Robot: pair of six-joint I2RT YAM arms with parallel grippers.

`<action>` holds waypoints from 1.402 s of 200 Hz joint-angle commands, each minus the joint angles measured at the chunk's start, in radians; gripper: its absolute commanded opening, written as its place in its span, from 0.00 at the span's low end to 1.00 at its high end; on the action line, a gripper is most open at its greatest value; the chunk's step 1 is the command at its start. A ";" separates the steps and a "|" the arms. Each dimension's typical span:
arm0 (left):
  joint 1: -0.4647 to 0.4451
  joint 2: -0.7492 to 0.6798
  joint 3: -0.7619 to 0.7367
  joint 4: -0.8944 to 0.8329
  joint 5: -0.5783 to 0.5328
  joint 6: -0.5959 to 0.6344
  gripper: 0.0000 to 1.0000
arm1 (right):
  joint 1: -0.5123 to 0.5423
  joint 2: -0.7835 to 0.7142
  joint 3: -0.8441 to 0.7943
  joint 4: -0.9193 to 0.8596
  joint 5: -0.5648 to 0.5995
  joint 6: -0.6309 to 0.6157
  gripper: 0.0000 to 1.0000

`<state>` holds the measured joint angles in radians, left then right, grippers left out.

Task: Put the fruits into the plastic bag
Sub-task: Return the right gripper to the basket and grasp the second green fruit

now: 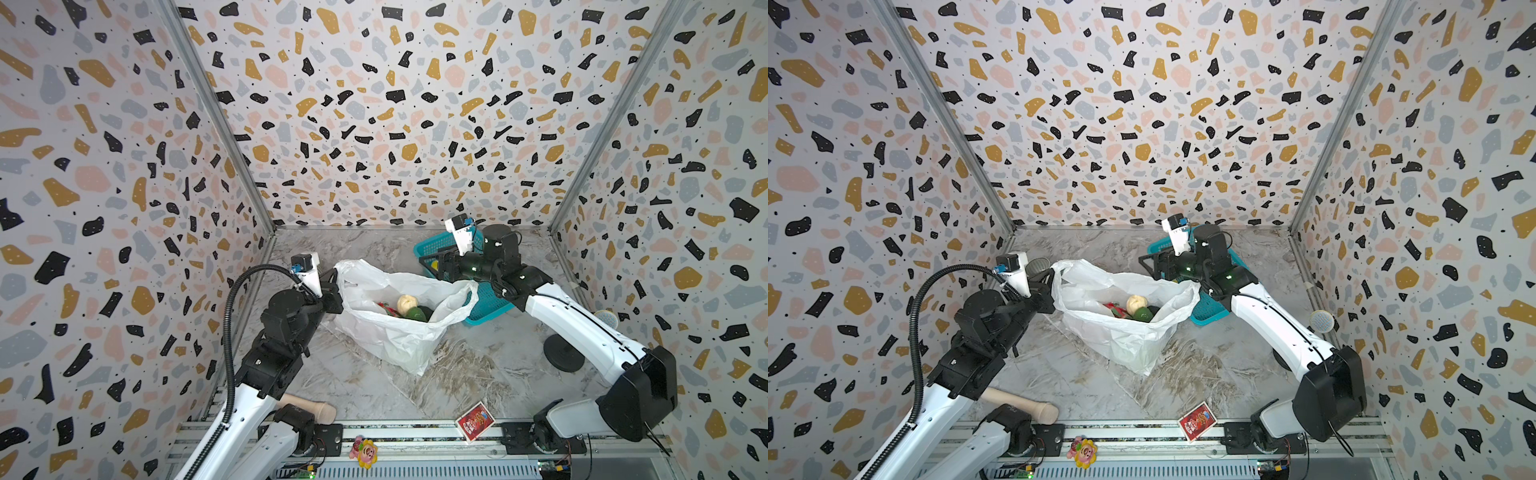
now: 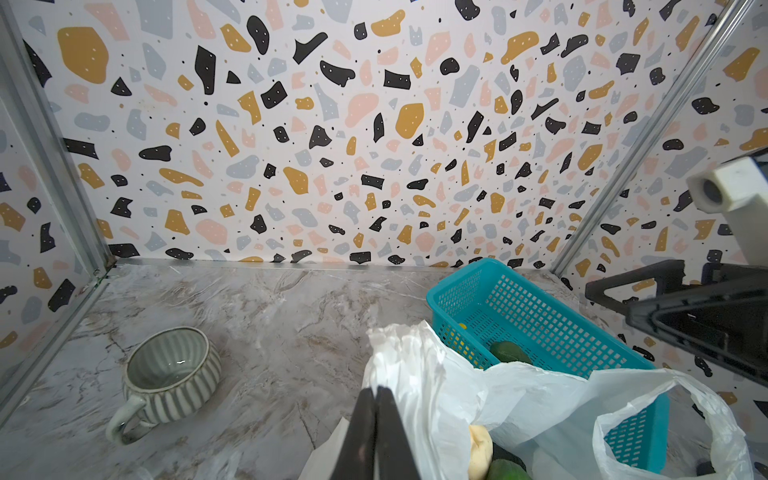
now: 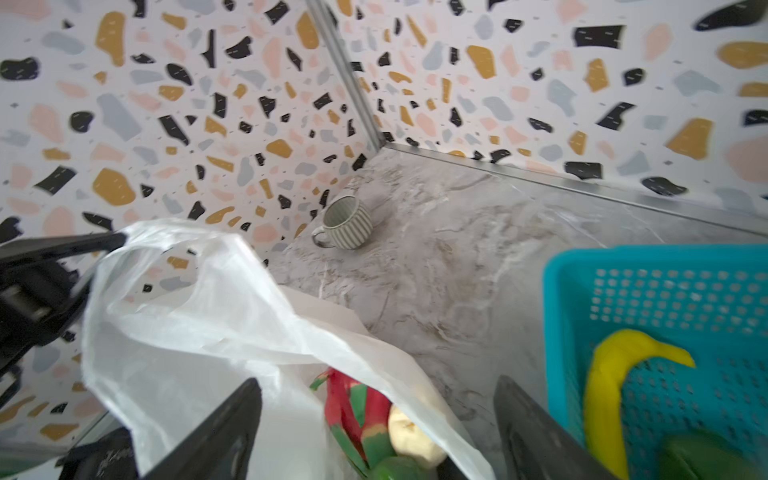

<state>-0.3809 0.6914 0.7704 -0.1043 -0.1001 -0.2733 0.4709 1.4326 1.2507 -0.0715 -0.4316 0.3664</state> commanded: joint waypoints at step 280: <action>-0.003 -0.022 0.006 0.023 -0.009 0.017 0.00 | -0.112 0.122 0.097 -0.009 -0.020 -0.069 0.29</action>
<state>-0.3817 0.6788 0.7704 -0.1059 -0.1143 -0.2722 0.3038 1.6550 1.3140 -0.1326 -0.3393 0.3908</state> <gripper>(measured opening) 0.047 0.469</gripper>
